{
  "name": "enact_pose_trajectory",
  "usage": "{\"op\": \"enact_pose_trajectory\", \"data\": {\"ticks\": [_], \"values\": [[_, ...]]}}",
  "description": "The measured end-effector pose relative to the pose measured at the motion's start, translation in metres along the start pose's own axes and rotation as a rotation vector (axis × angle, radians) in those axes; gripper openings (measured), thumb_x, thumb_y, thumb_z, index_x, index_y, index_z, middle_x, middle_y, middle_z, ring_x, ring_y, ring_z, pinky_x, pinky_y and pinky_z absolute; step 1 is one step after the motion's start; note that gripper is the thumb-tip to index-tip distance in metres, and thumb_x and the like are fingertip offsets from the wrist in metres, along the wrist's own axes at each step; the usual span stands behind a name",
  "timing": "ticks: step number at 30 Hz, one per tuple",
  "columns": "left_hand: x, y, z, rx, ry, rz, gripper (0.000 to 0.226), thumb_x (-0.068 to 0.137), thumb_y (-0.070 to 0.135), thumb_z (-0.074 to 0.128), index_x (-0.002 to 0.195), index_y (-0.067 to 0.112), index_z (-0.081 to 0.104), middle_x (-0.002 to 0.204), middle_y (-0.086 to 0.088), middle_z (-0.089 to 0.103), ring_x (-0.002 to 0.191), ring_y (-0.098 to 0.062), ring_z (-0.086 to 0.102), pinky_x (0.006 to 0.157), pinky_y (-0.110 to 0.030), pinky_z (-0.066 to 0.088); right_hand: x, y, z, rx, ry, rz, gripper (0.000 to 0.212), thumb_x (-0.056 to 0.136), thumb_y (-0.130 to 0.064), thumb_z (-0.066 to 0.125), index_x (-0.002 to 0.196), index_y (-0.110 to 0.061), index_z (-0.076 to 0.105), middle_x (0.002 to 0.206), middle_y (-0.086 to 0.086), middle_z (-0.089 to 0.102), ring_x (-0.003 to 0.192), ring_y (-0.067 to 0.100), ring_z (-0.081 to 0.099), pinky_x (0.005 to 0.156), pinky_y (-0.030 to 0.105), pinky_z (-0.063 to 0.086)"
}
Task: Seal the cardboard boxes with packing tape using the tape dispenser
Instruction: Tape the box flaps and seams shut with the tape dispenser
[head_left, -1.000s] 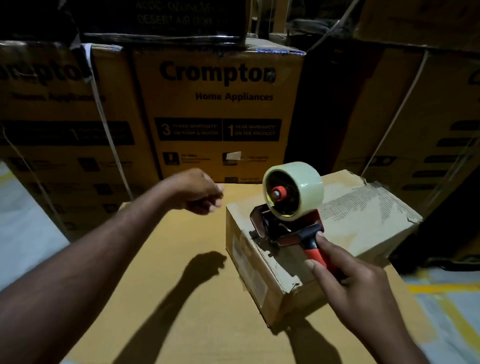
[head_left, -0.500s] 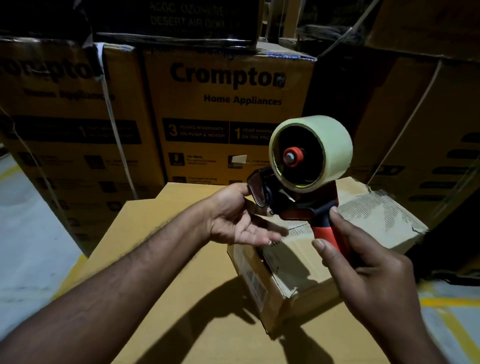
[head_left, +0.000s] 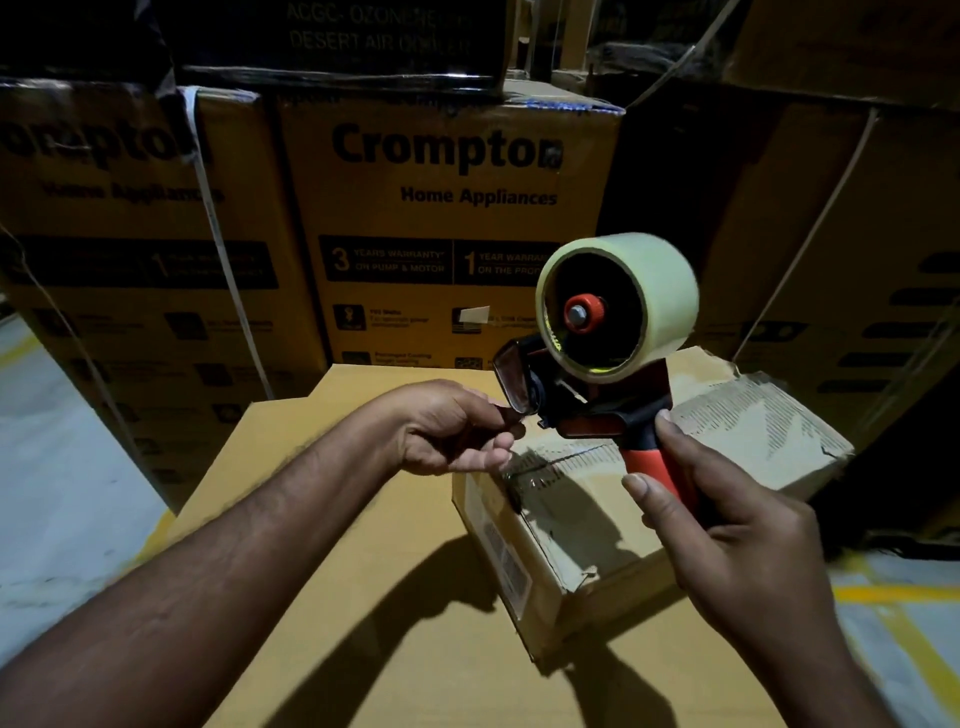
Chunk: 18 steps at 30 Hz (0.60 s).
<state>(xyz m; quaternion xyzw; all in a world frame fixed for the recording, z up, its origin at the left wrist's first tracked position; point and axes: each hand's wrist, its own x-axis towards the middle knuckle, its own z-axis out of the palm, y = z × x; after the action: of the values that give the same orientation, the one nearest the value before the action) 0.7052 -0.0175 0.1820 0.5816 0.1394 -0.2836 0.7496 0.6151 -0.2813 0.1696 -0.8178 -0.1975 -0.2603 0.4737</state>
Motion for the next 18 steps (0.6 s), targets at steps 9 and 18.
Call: {"op": "enact_pose_trajectory", "data": {"ticks": [9,18], "values": [[0.017,0.029,-0.012,0.725,0.348,0.217,0.011,0.099,0.006,0.060,0.104,0.005,0.070,0.091,-0.015,0.076,0.073,-0.019,0.073,0.069,-0.034,0.062,-0.005,0.010,0.022,-0.211,-0.157,-0.018,0.054,0.082,-0.037,0.067,0.133,-0.017,0.065,0.104,-0.009,0.071,0.081,0.008,0.069,0.068,0.006,0.050],[0.034,0.027,-0.036,0.790,0.419,0.200,0.013,0.101,0.022,0.063,0.105,0.012,0.070,0.093,-0.005,0.077,0.078,-0.017,0.064,0.065,-0.031,0.054,-0.015,0.013,0.025,-0.264,-0.195,0.030,0.056,0.082,-0.046,0.064,0.133,-0.024,0.064,0.105,-0.016,0.068,0.083,-0.001,0.062,0.070,0.001,0.047]]}}
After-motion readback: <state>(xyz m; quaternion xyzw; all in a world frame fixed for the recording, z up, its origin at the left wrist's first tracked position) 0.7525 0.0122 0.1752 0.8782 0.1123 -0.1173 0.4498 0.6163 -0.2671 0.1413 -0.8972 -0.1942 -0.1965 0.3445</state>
